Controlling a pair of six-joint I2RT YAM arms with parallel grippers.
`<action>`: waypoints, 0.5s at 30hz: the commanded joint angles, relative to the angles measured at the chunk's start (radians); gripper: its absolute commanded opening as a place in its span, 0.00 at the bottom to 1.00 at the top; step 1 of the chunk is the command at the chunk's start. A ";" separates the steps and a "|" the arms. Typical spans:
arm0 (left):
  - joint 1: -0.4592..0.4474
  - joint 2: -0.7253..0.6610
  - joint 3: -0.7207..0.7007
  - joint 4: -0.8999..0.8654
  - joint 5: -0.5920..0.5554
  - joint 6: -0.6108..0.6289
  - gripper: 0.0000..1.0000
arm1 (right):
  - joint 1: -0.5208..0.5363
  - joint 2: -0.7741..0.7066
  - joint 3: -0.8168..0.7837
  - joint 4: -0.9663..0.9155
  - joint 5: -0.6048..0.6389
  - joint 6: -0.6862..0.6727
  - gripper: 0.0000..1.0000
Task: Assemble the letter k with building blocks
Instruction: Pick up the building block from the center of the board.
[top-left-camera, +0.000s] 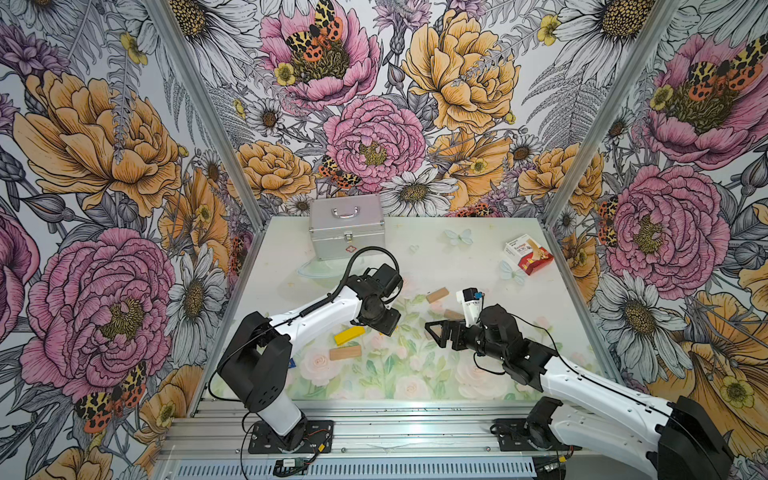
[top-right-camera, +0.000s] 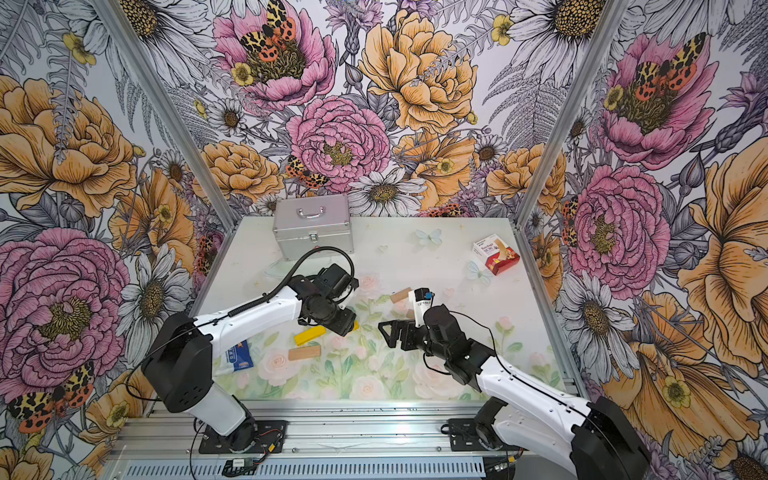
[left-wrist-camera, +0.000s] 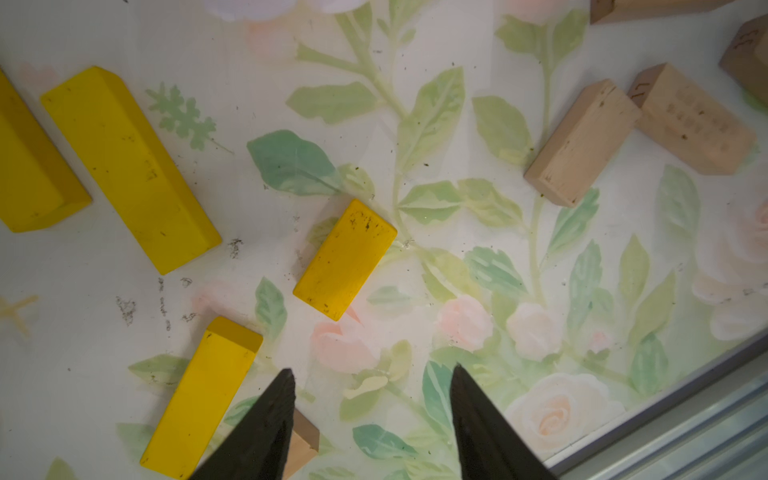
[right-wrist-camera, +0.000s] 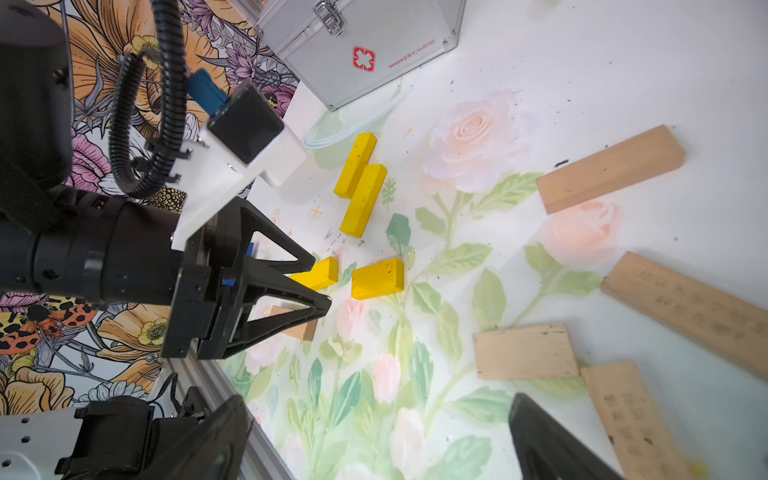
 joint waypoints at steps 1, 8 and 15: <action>-0.016 0.066 0.038 0.019 -0.058 0.057 0.60 | 0.005 -0.034 -0.032 -0.027 0.038 0.039 0.99; -0.017 0.147 0.088 0.018 -0.106 0.067 0.61 | 0.005 -0.058 -0.070 -0.027 0.041 0.064 0.99; -0.009 0.218 0.118 0.019 -0.127 0.091 0.61 | 0.005 -0.060 -0.071 -0.023 0.046 0.054 0.99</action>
